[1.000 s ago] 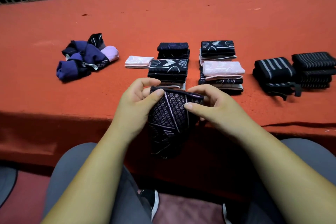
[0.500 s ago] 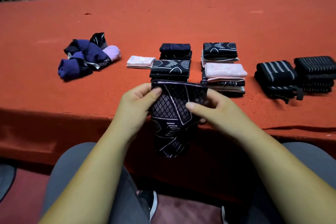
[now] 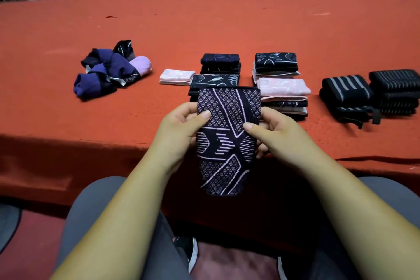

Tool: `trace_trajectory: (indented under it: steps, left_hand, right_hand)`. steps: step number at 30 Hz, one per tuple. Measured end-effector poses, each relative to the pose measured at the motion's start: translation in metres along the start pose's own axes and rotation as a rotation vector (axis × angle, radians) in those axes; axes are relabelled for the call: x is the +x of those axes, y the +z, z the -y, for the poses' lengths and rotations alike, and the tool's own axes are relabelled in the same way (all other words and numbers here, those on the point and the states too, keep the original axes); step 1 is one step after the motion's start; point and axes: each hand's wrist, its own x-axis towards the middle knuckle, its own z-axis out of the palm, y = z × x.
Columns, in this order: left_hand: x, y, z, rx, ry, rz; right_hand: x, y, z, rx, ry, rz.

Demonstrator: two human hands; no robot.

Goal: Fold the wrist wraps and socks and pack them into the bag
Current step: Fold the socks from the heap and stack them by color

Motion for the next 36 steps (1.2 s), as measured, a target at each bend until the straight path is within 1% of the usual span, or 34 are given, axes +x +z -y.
trace_trajectory:
  steps: [5,10,18,23,26,28,31,34,36]
  left_hand:
    - [0.002,-0.006,0.001,0.091,-0.07,0.15]
    - [0.005,-0.006,0.002,0.068,-0.062,0.107]
    - [0.007,-0.008,0.004,-0.006,-0.05,0.083]
    - [0.008,-0.007,0.003,-0.097,-0.034,0.059]
    - [0.006,-0.006,0.001,-0.104,-0.035,0.05]
    - [0.007,-0.006,0.001,-0.096,-0.045,0.037]
    - [0.007,-0.007,0.0,-0.139,-0.071,0.019]
    - [0.006,-0.005,-0.001,-0.157,-0.077,0.012]
    - [0.005,-0.002,-0.002,-0.204,-0.075,0.021]
  right_hand:
    - [0.005,-0.001,-0.005,0.004,0.022,-0.041]
    - [0.004,0.0,-0.004,0.048,0.029,-0.021]
    - [0.005,-0.001,-0.001,0.099,0.054,-0.022]
    - [0.001,0.0,0.005,0.22,0.061,-0.01]
    - [-0.001,-0.002,0.009,0.213,0.105,-0.036]
    - [-0.002,-0.004,0.012,0.194,0.175,-0.058]
    - [-0.002,-0.005,0.015,0.25,0.229,-0.029]
    - [0.0,-0.006,0.01,0.333,0.175,0.017]
    - [0.002,-0.008,0.004,0.328,0.118,0.034]
